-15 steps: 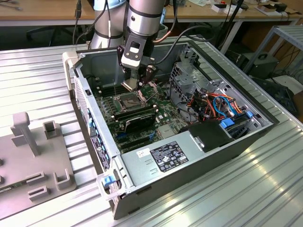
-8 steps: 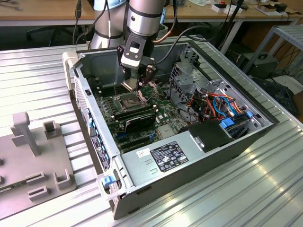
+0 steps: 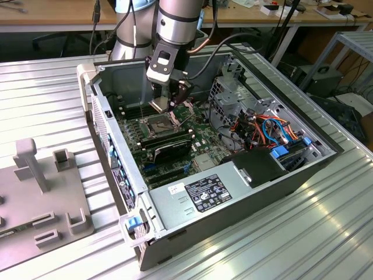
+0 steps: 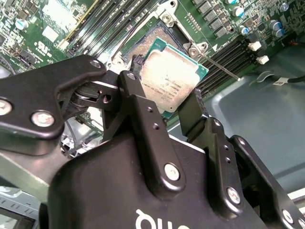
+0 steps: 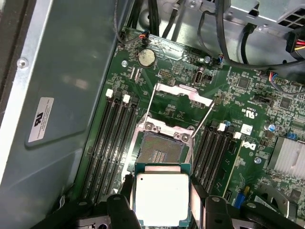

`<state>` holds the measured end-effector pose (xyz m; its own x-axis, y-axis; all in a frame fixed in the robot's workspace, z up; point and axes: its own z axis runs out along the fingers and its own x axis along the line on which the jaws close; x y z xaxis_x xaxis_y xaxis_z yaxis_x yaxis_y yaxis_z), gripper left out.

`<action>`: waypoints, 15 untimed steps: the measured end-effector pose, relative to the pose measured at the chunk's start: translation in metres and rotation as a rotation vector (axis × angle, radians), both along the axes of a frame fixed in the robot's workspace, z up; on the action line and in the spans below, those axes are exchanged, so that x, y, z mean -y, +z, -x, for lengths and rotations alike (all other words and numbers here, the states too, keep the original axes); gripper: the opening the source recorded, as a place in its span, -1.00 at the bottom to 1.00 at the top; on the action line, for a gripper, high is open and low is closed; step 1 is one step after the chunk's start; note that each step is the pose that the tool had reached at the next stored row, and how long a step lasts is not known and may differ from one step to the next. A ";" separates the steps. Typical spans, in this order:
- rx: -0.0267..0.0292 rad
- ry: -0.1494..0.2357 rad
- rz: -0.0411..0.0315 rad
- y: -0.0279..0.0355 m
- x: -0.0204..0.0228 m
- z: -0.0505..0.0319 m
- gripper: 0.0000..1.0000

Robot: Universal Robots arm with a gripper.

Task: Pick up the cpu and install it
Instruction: 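Place the cpu into insertion slot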

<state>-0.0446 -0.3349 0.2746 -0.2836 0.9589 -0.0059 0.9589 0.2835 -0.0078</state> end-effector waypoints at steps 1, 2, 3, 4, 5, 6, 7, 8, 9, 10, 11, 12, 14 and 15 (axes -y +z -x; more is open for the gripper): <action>0.0000 -0.008 0.0000 -0.0001 0.0000 0.0000 0.09; -0.0001 -0.022 0.0000 -0.0002 0.0000 0.0000 0.09; -0.0001 -0.034 0.0001 -0.0002 0.0000 0.0000 0.09; 0.0000 -0.041 0.0001 -0.0003 0.0000 0.0000 0.09; 0.0000 -0.053 0.0000 -0.0004 0.0000 0.0000 0.09; -0.0001 -0.065 0.0000 -0.0004 0.0000 0.0000 0.09; 0.0000 -0.089 0.0001 -0.0005 0.0000 0.0000 0.09; 0.0000 -0.101 0.0000 -0.0006 0.0000 0.0000 0.09; 0.0000 -0.114 0.0000 -0.0006 0.0000 0.0000 0.09; 0.0000 -0.129 0.0000 -0.0007 0.0000 0.0000 0.09; -0.0001 -0.144 0.0001 -0.0008 0.0000 0.0000 0.09; 0.0000 -0.159 0.0000 -0.0009 0.0000 0.0000 0.09; 0.0000 -0.196 0.0000 -0.0013 0.0000 0.0000 0.09; 0.0000 -0.223 0.0000 -0.0016 0.0000 0.0000 0.09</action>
<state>-0.0446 -0.3349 0.2730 -0.0645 0.9979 -0.0059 0.9979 0.0644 -0.0078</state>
